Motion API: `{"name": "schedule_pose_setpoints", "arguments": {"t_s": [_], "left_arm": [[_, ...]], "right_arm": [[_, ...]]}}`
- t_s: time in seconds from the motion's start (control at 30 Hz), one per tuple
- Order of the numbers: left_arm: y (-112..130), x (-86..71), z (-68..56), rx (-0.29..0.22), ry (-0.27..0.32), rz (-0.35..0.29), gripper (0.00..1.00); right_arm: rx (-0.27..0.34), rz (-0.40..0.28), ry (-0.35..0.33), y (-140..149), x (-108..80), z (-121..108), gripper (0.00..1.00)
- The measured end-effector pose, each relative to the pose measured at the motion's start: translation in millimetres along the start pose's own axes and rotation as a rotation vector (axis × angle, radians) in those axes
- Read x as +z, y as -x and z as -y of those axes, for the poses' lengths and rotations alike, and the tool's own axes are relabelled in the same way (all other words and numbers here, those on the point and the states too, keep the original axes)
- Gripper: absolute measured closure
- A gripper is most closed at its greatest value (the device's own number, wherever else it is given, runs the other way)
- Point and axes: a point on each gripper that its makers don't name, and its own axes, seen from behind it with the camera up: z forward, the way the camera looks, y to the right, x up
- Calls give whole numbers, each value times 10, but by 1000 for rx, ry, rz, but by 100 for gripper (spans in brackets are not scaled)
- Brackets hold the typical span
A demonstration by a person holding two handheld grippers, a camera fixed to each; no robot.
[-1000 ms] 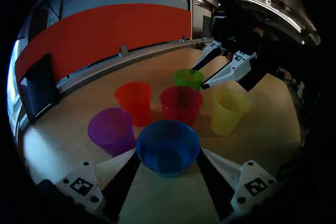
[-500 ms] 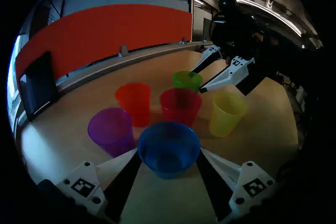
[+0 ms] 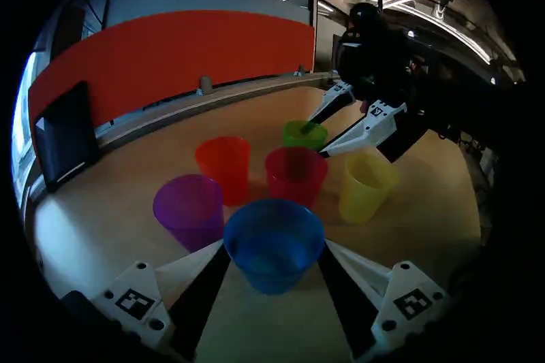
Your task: Pour water
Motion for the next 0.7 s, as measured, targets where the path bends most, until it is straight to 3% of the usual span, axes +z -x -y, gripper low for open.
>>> {"name": "schedule_pose_setpoints", "arguments": {"t_s": [0.33, 0.47, 0.7], "left_arm": [[-14, -81, 26, -5, -12, -13, 14], [-23, -100, 33, -8, -15, -17, 14], [-53, -150, 49, -19, -22, -32, 14]], "right_arm": [[-6, -12, -11, -116, 103, 53, 0], [-5, -14, -4, -123, 117, 43, 7], [3, -25, 11, -131, 65, 13, 9]]}}
